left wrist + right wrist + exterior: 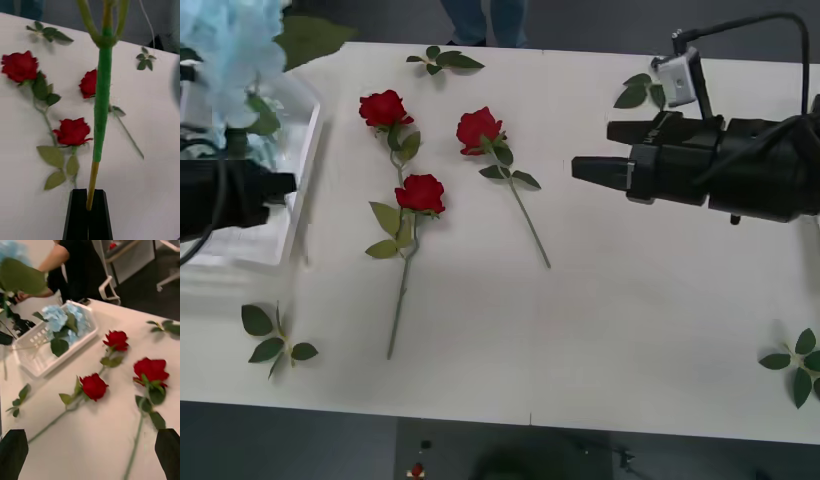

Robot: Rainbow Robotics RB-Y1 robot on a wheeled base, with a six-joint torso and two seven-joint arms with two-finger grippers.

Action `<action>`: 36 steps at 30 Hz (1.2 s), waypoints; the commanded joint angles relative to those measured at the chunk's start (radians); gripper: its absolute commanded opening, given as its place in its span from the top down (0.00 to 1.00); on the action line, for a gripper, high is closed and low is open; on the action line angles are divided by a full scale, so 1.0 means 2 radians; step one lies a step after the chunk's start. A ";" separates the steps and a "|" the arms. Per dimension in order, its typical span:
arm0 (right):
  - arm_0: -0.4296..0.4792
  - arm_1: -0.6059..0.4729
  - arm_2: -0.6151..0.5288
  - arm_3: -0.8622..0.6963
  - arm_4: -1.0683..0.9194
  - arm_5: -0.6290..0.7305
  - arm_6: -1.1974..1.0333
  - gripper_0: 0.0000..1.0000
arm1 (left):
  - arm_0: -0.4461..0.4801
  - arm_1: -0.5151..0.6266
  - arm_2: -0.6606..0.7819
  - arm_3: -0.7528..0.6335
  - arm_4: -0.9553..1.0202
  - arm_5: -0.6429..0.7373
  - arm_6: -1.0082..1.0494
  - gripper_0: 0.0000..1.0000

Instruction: Put the red flowers into the right box and the blue flowers into the left box

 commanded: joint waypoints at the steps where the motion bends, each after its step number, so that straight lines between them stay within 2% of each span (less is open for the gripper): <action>1: -0.017 -0.054 -0.005 0.011 -0.008 -0.007 -0.044 0.00 | -0.004 0.038 0.054 -0.001 -0.027 0.057 -0.020 1.00; 9: -0.018 -0.134 0.024 0.057 -0.005 -0.012 -0.112 0.00 | -0.002 0.091 0.140 0.050 -0.086 0.063 -0.085 1.00; 15: -0.018 -0.171 0.037 0.080 -0.004 -0.027 -0.141 0.00 | -0.002 0.107 0.150 0.103 -0.117 0.006 -0.093 1.00; 20: -0.018 -0.206 0.044 0.081 -0.093 -0.028 -0.105 0.00 | 0.000 0.133 0.150 0.144 -0.132 -0.023 -0.097 0.99; 21: -0.016 -0.219 0.044 0.085 -0.122 -0.026 -0.082 0.00 | 0.000 0.138 0.150 0.154 -0.133 -0.028 -0.100 0.96; 22: -0.014 -0.230 0.043 0.090 -0.153 -0.020 -0.059 0.00 | 0.000 0.140 0.149 0.161 -0.131 -0.036 -0.101 0.80; 23: -0.014 -0.236 0.043 0.095 -0.176 -0.015 -0.039 0.00 | 0.000 0.141 0.146 0.164 -0.129 -0.045 -0.102 0.55; 24: -0.014 -0.240 0.043 0.099 -0.189 -0.010 -0.027 0.00 | 0.000 0.141 0.144 0.165 -0.128 -0.050 -0.102 0.41; 25: -0.014 -0.248 0.043 0.109 -0.222 0.006 0.006 0.00 | 0.000 0.141 0.140 0.167 -0.122 -0.059 -0.102 0.16; 27: -0.015 -0.253 0.043 0.117 -0.249 0.017 0.043 0.00 | 0.000 0.141 0.137 0.166 -0.115 -0.061 -0.103 0.02; 32: -0.015 -0.260 0.038 0.145 -0.315 0.067 0.160 0.00 | 0.000 0.141 0.123 0.159 -0.053 -0.059 -0.110 0.00; 36: -0.014 -0.260 0.027 0.157 -0.346 0.107 0.231 0.00 | -0.017 0.141 0.079 0.124 -0.013 -0.023 -0.120 0.00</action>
